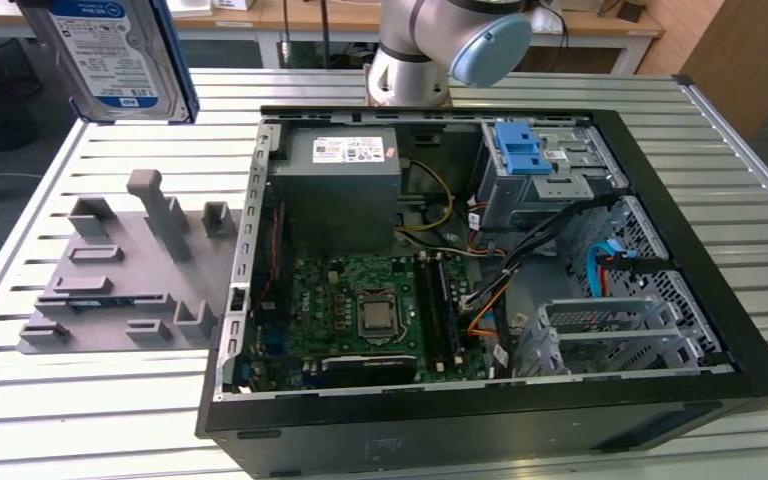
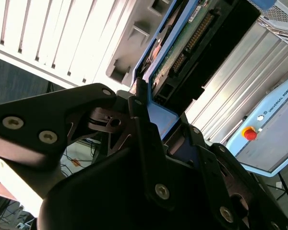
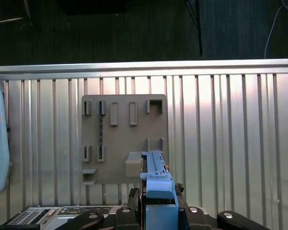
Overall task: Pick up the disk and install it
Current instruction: 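Pick up the disk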
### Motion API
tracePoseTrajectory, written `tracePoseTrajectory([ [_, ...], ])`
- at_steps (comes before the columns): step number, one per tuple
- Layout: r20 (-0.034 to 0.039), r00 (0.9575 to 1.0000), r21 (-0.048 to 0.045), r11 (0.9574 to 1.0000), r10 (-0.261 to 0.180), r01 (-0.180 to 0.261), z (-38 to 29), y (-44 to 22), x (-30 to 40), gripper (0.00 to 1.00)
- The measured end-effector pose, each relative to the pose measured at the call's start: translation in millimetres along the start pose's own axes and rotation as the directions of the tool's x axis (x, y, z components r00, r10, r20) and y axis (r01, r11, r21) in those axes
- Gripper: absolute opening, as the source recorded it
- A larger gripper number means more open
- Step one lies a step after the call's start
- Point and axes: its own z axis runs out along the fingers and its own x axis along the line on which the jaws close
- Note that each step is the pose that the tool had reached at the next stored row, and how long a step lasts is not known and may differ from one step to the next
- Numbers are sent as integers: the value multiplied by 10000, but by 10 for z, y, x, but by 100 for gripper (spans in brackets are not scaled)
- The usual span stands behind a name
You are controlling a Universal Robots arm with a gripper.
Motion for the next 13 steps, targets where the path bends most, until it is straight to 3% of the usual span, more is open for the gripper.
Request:
tracePoseTrajectory([
  [13, 0, 10000, 0, 10000, 0, 0, 0, -36, -1, 36],
])
